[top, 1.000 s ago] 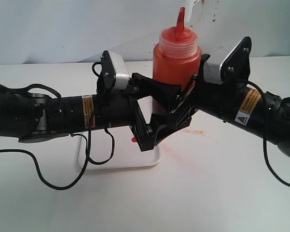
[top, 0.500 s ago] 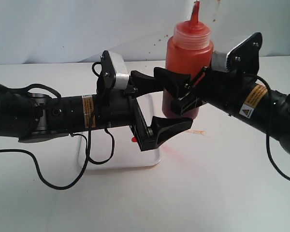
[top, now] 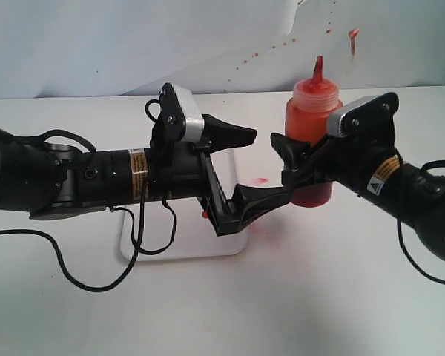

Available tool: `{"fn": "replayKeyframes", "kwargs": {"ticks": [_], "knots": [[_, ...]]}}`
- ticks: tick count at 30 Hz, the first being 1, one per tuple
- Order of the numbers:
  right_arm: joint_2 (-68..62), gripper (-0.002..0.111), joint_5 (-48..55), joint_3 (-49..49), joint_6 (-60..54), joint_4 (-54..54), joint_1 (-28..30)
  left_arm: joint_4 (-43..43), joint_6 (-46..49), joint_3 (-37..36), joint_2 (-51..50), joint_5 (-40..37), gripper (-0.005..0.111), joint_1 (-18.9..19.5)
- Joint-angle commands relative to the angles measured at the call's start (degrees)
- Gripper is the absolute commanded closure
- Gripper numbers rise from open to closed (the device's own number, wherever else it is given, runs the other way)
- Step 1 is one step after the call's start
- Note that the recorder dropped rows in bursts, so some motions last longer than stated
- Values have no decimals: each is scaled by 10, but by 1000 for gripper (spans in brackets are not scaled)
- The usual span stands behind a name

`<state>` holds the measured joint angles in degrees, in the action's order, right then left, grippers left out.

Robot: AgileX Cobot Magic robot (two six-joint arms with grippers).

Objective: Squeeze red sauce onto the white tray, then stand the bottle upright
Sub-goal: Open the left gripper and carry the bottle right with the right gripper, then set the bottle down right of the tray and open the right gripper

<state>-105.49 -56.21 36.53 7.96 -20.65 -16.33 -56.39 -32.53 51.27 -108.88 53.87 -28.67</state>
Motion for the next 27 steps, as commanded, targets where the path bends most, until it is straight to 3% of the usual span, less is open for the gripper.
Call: {"fn": "replayKeyframes", "kwargs": {"ticks": [1, 4, 12, 20, 23, 27], "knots": [[-56, 108, -87, 12, -55, 7, 4, 2, 29, 2, 6, -12, 2, 7], [-87, 108, -52, 33, -55, 7, 4, 6, 73, 2, 6, -13, 2, 22], [-117, 108, -32, 43, -55, 40, 4, 7, 72, 2, 6, -8, 2, 86], [-138, 108, -41, 43, -55, 26, 4, 7, 72, 2, 6, 2, 2, 87], [-138, 100, -37, 43, -55, 26, 4, 7, 72, 2, 6, 2, 2, 87], [-138, 77, -35, 43, -55, 2, 4, 7, 72, 2, 6, 2, 2, 87]]}}
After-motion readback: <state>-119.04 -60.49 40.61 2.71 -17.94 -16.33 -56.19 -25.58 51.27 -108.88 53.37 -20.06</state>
